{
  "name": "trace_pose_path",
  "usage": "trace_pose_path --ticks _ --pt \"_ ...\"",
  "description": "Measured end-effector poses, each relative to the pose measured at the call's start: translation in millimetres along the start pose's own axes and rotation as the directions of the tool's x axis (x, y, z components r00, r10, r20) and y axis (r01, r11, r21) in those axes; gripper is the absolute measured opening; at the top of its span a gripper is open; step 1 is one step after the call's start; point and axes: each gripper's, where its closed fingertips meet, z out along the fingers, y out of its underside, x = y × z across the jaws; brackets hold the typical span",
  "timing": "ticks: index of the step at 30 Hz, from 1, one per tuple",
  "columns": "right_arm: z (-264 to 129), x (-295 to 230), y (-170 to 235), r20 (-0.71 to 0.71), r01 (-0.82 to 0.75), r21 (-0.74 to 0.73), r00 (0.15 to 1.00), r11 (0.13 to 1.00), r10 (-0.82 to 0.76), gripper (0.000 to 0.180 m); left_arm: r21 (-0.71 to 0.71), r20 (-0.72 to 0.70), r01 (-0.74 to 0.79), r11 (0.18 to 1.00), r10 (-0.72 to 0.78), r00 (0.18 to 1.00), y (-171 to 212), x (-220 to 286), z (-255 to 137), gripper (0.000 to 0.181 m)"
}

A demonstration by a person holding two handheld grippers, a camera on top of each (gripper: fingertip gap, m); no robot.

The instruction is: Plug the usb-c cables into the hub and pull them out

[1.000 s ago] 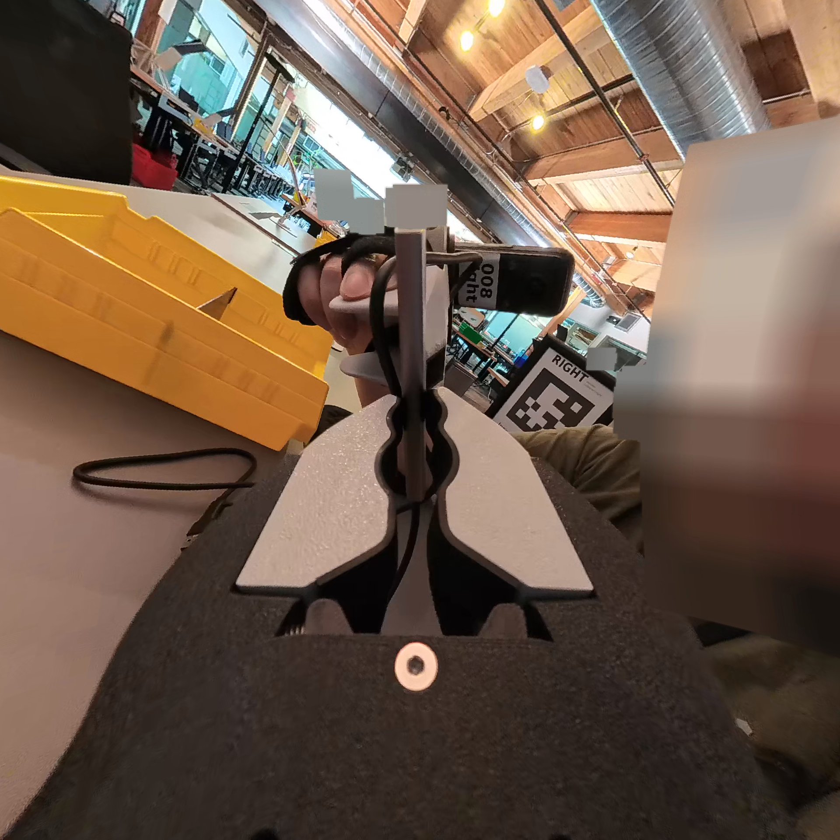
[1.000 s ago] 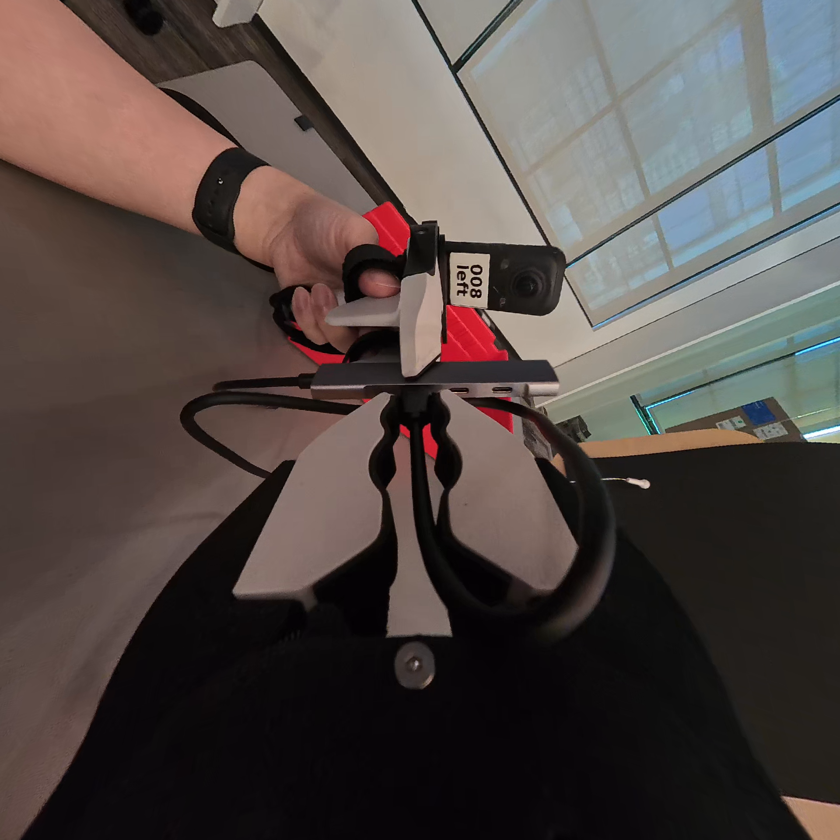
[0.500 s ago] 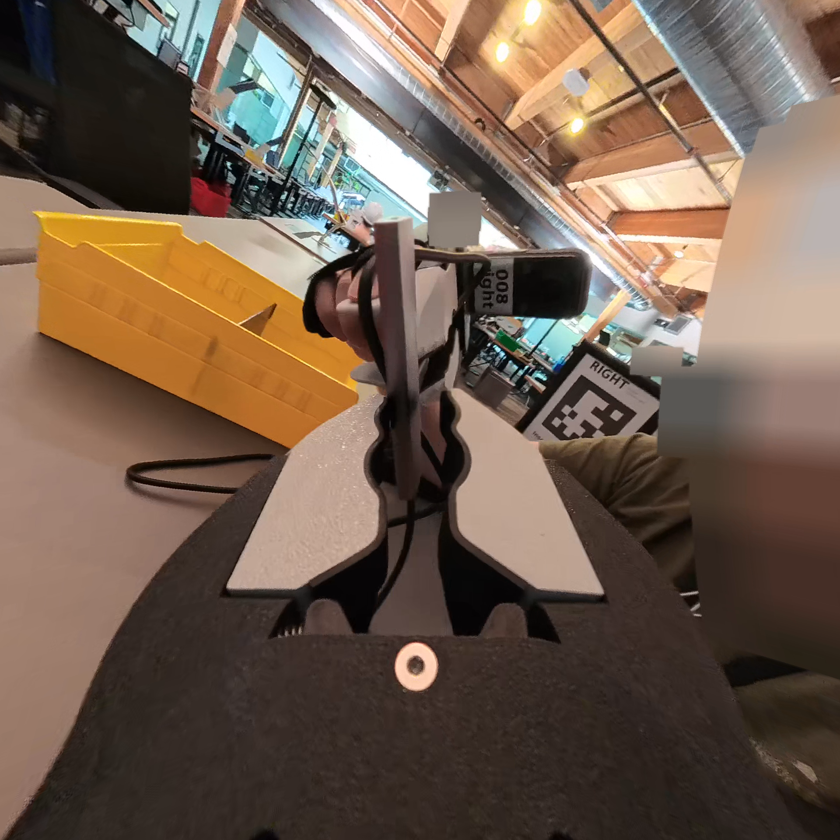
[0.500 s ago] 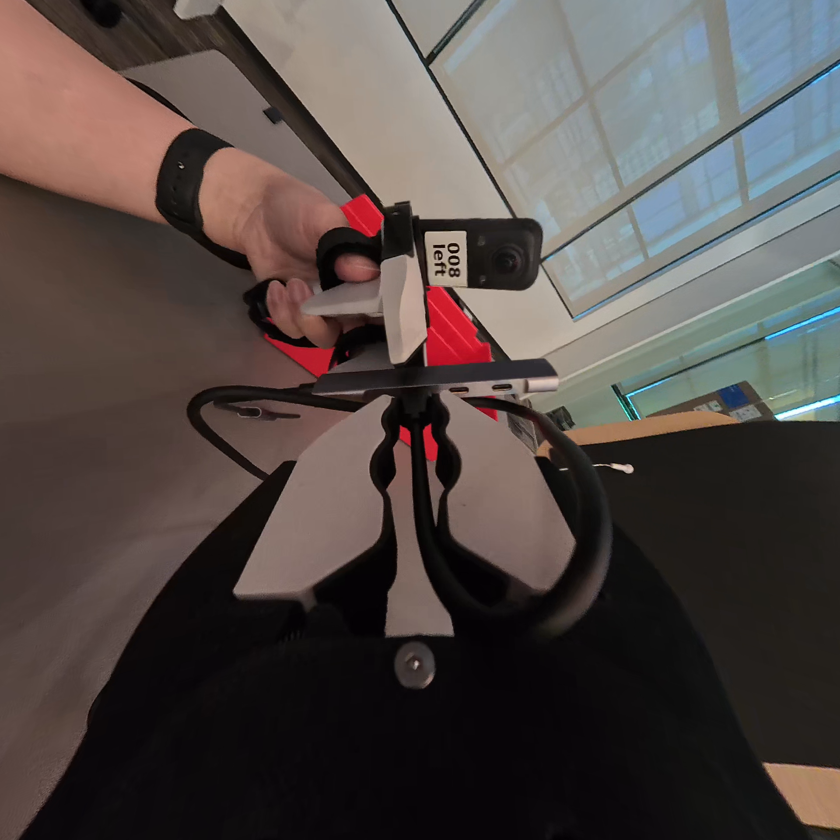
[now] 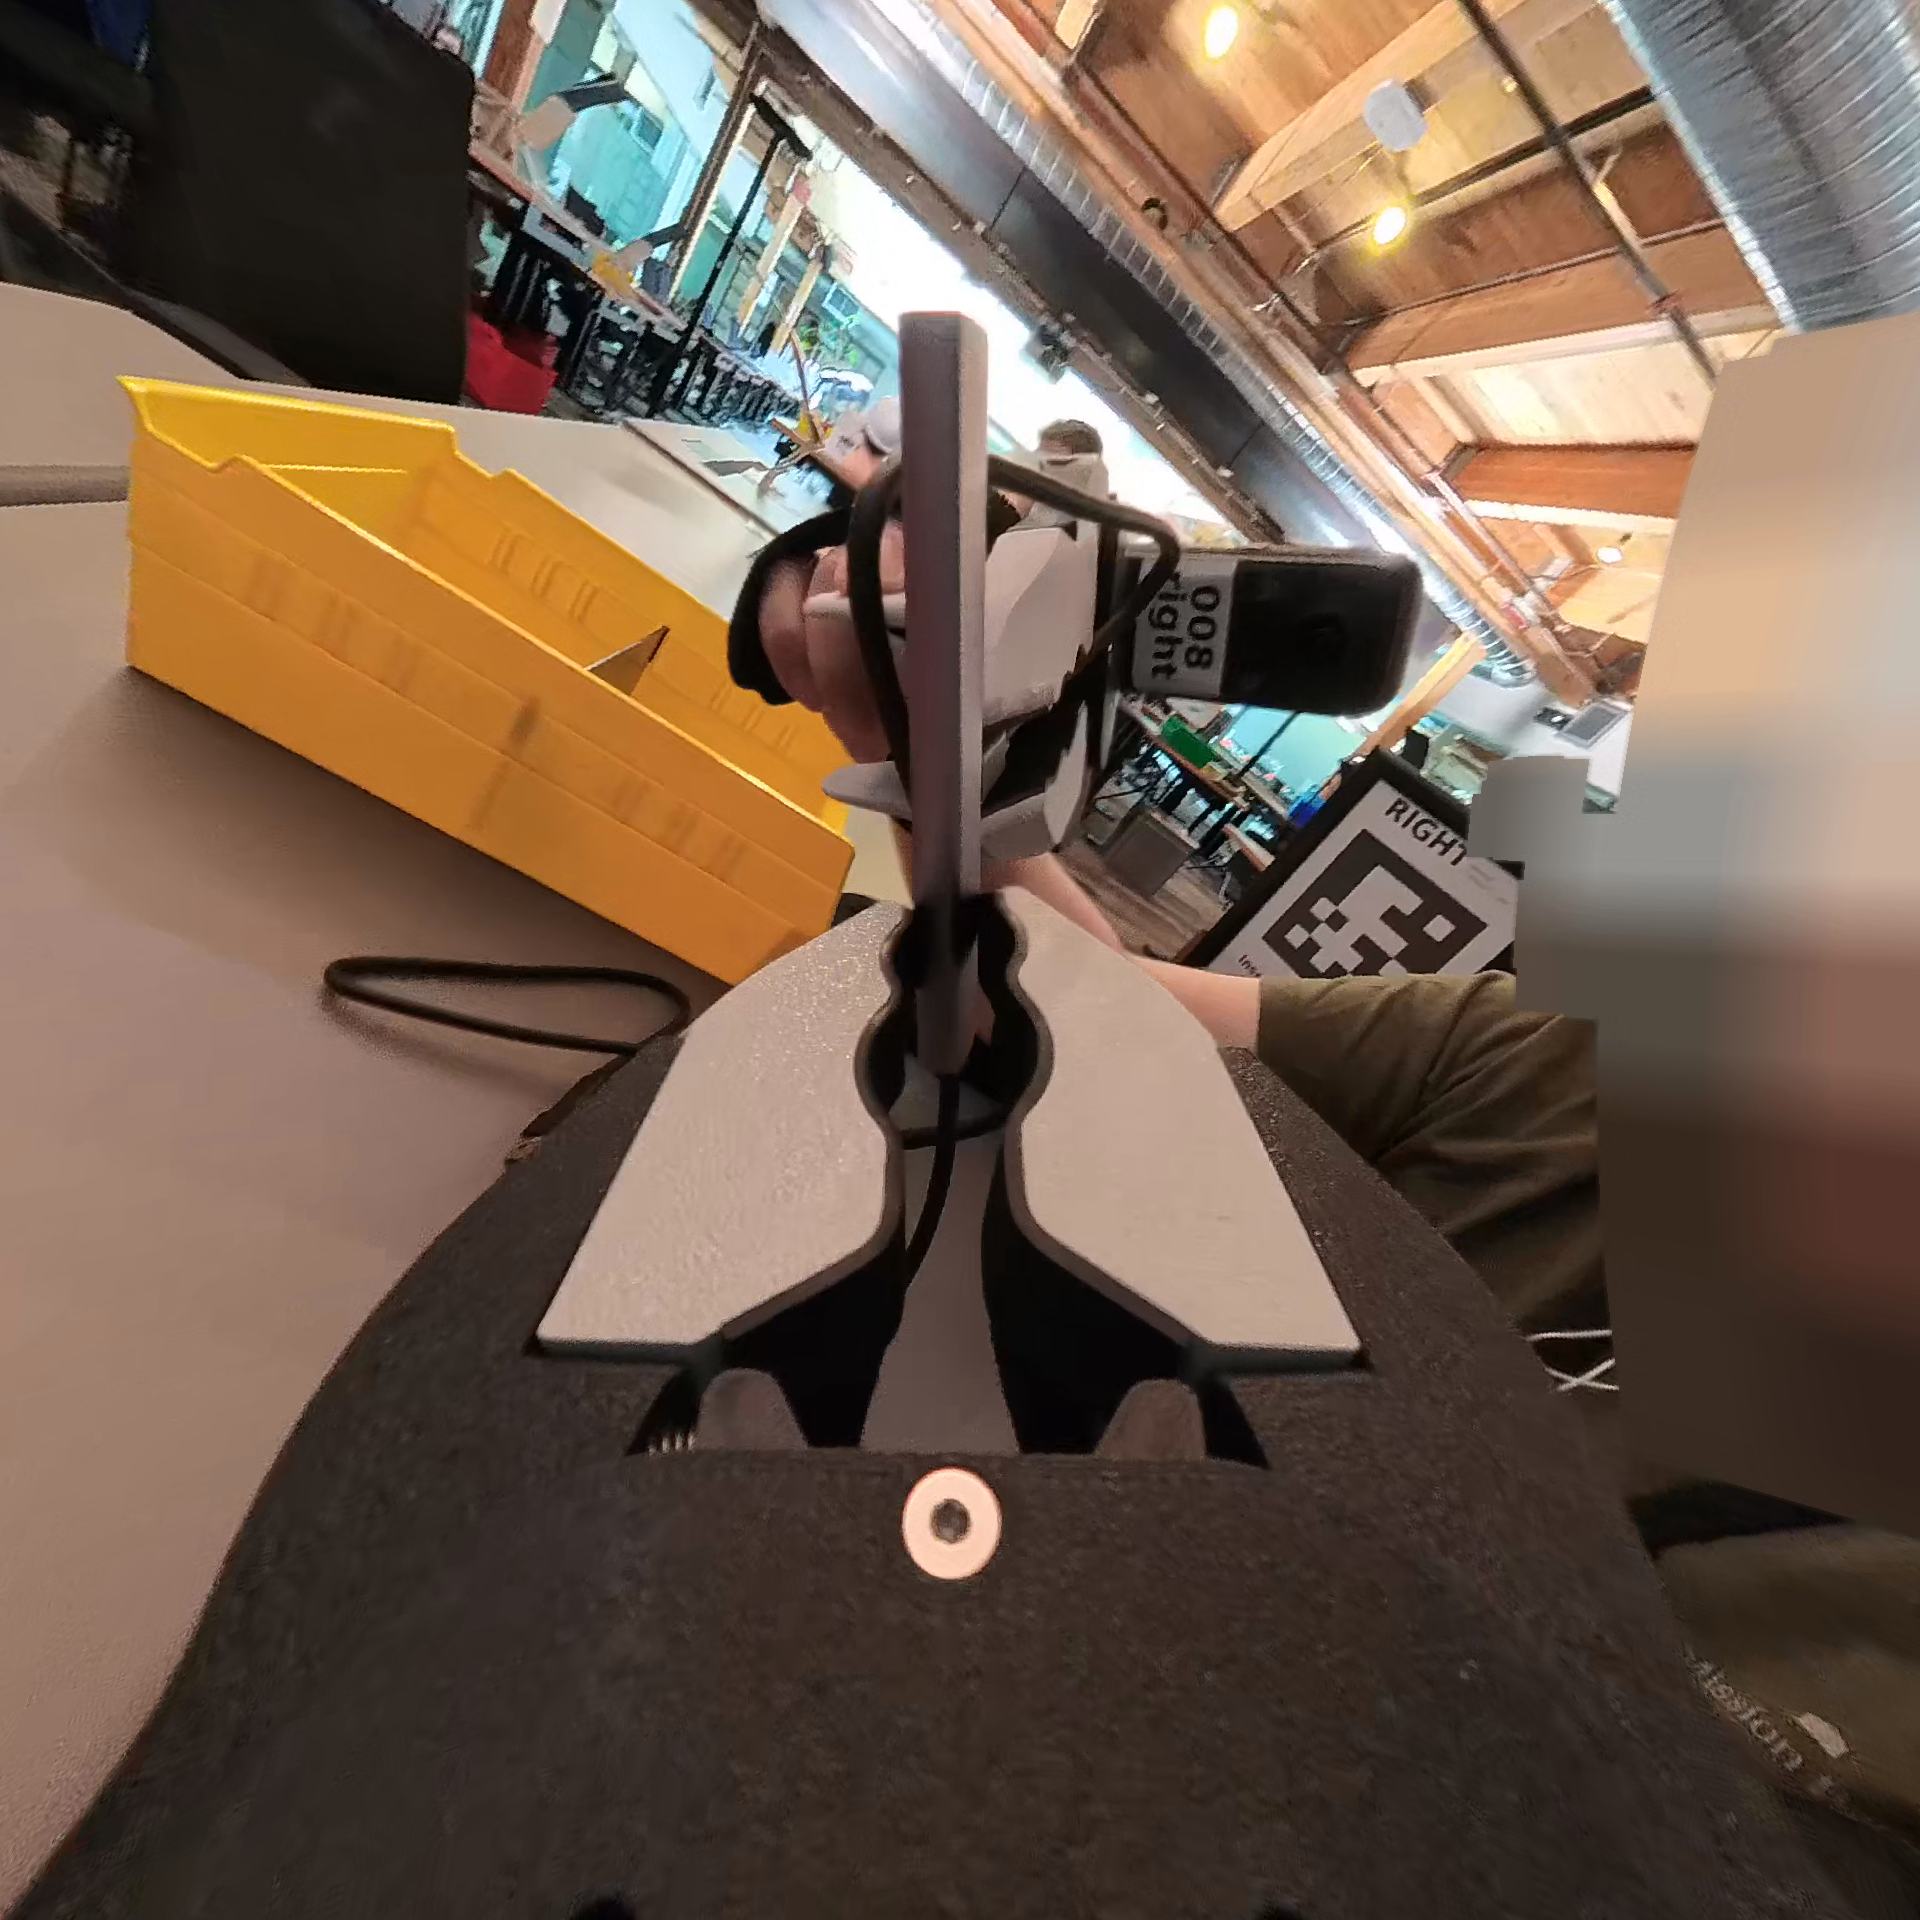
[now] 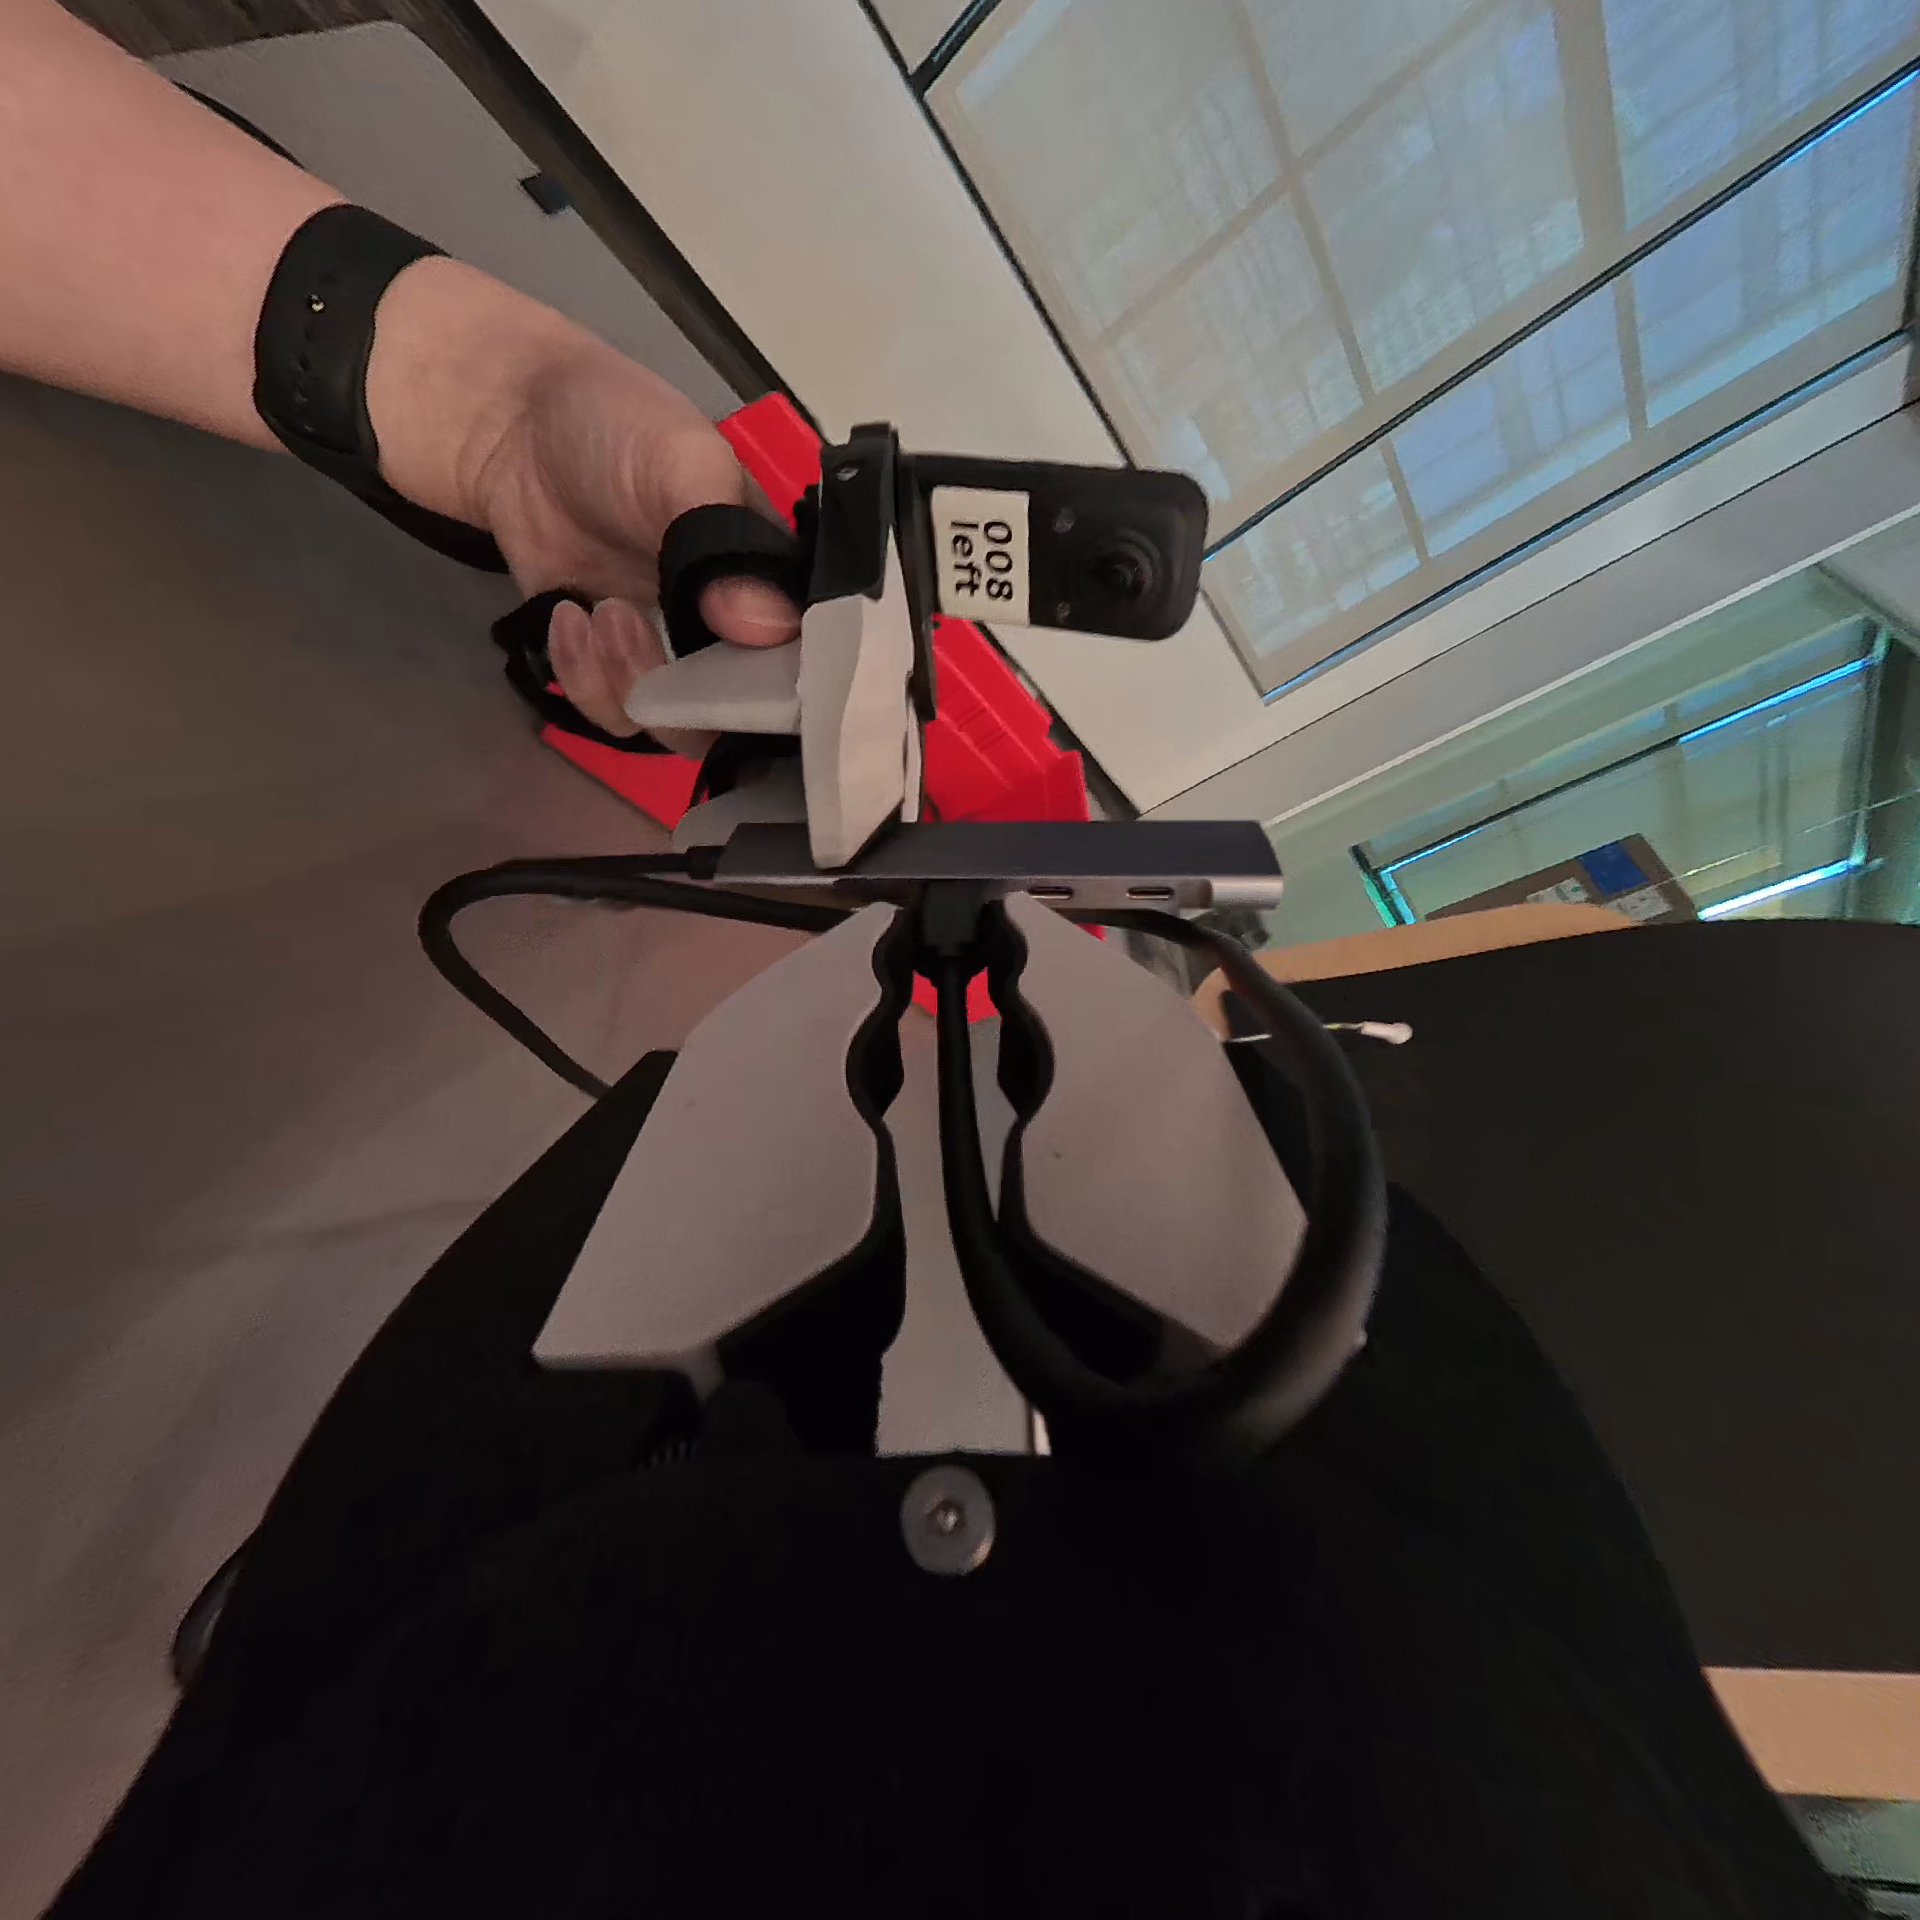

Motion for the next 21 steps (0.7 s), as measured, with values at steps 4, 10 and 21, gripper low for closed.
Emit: trace_pose_path --ticks 4,10,21 --pt "-13 0 25 0.05 -0.018 -0.13 0.998 0.991 0.025 0.013 0.019 0.023 0.035 0.999 -0.036 0.999 -3 -5 -7 0.009" --pt "-70 -5 75 0.138 -0.203 -0.459 0.945 0.865 0.295 0.015 0.021 0.089 0.073 0.997 -0.075 0.993 -3 -15 -19 0.009" --pt "-36 -3 27 0.129 -0.31 -0.295 0.924 0.904 0.36 0.024 -0.064 0.26 0.238 0.969 -0.214 0.942 26 -47 -7 0.009"
